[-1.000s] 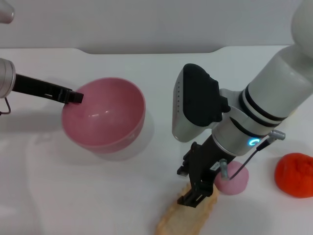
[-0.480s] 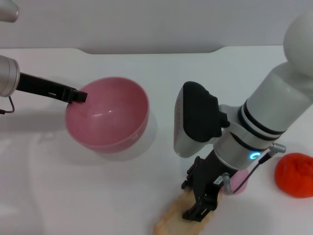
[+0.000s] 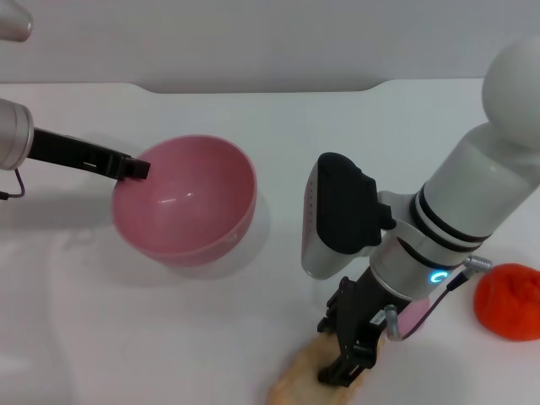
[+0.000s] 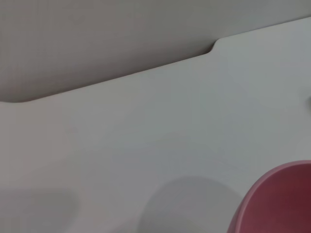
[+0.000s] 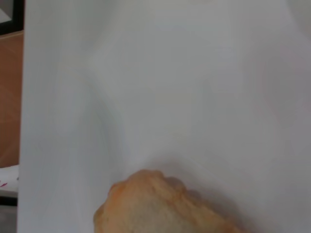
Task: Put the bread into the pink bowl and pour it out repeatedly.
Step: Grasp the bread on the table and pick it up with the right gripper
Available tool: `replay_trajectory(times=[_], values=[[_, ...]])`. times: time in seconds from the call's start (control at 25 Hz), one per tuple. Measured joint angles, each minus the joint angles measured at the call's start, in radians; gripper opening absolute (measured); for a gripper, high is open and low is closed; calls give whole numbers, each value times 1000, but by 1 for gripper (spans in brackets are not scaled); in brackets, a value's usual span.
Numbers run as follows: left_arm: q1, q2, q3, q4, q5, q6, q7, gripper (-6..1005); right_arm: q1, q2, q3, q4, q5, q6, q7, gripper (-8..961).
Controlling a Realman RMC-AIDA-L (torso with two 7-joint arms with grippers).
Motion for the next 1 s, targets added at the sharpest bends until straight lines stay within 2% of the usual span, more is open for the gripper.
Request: replay_trajectory(times=[0.36, 0.72, 1.0], values=[[3, 0, 0, 0, 0, 0, 1, 46, -59, -3, 4, -66, -36, 69, 0, 558], [-1, 5, 0, 0, 0, 0, 1, 46, -60, -4, 10, -64, -38, 70, 0, 463], [-3, 8, 0, 0, 0, 0, 2, 46, -59, -5, 6, -64, -39, 66, 0, 431]])
